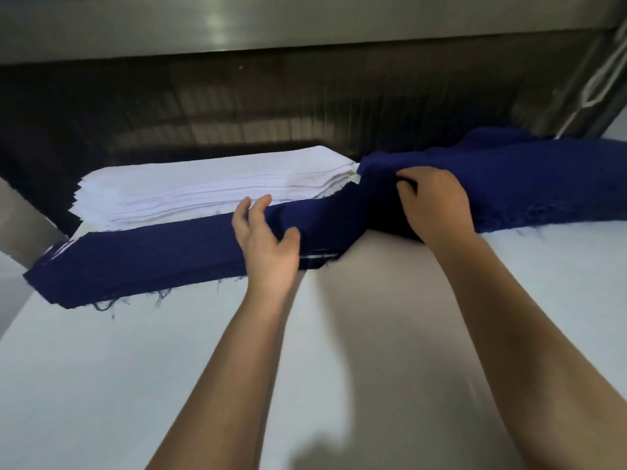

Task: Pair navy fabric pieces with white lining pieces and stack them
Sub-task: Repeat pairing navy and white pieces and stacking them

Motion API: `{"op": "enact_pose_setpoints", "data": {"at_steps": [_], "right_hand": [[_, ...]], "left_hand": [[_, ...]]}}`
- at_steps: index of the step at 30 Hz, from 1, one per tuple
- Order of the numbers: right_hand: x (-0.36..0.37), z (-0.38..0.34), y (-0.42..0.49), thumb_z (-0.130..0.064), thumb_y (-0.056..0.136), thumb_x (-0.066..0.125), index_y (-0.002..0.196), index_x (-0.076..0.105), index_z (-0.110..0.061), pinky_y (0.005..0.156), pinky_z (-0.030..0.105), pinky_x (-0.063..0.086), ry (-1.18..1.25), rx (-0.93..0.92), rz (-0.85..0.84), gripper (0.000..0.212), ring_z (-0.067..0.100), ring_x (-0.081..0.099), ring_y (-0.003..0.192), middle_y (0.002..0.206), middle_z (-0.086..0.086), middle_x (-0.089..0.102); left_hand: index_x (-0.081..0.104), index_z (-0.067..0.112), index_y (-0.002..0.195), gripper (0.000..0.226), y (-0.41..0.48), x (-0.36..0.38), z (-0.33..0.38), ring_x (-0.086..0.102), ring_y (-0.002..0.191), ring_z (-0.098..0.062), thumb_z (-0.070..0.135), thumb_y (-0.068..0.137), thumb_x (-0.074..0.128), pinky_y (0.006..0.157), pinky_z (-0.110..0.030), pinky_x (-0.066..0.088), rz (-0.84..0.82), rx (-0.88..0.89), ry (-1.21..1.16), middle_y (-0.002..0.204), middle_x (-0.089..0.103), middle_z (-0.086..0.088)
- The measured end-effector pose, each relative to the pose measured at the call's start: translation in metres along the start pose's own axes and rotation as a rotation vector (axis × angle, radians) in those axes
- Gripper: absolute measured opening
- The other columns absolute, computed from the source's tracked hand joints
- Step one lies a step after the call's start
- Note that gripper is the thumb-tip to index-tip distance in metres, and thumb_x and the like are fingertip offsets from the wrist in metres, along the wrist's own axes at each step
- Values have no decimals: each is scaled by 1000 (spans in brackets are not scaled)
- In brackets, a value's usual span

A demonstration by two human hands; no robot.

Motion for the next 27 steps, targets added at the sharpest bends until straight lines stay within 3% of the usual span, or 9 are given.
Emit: {"op": "enact_pose_setpoints", "data": {"at_steps": [3,6,9,14,19,21,23,25,27], "right_hand": [[-8,3,7,-19,100,38,124,56,-9,78,29,36,15,33,24,32,26,53,105,119,10,61],[-13,9,9,-17,101,36,120,57,-7,72,24,30,46,53,57,30,23,52,93,112,11,62],[-14,15,8,-17,99,41,113,59,-6,70,25,31,83,59,78,26,15,45,82,104,10,63],[-18,24,6,-26,87,64,97,63,-12,69,22,34,231,101,165,17,7,45,74,83,-9,52],[-20,29,5,-30,84,67,81,58,-18,58,6,38,426,151,224,16,-2,48,63,69,-17,51],[-24,24,0,-28,88,64,88,62,-14,65,7,42,440,90,285,15,1,52,68,74,-14,56],[-33,12,-10,-24,89,62,91,65,-8,76,27,48,356,-74,422,17,15,58,80,85,-1,64],[-39,-5,-22,-20,87,63,84,66,-2,73,40,47,210,-294,550,18,29,61,80,84,9,68],[-35,-23,-31,-19,84,65,74,66,-1,65,39,43,102,-463,560,20,32,61,69,74,11,67]], "left_hand": [[44,6,137,52,-4,23,11,26,140,-17,-3,88,56,101,-3,19,-87,93,83,150,27,-9],[45,5,137,52,-10,44,19,34,136,-19,-3,87,56,108,-15,22,-182,164,155,145,39,-9],[49,8,136,49,-15,51,17,42,127,-17,0,88,56,101,-15,26,-215,192,224,135,51,-4],[55,6,130,44,-26,50,9,49,124,-19,-5,87,52,106,-34,37,-232,233,263,129,58,-4],[55,8,129,44,-29,50,8,51,119,-16,-6,87,50,99,-31,41,-214,249,224,125,60,-1],[53,10,131,45,-31,51,7,51,116,-17,-5,88,50,96,-30,42,-230,252,208,124,60,0],[50,12,133,46,-33,52,7,53,109,-18,-2,90,52,89,-25,41,-240,257,185,122,60,2],[43,17,137,49,-35,51,10,56,95,-20,3,91,54,80,-23,41,-221,278,143,118,60,5],[32,34,140,59,-38,48,16,58,89,-17,8,92,54,74,-16,42,-185,299,48,112,62,6]]}}
Point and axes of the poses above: each hand's wrist, its own y-axis towards the middle knuckle, its own x-axis out of the palm, z = x × y, the point moved 5 cm from there along y, towards the middle knuckle
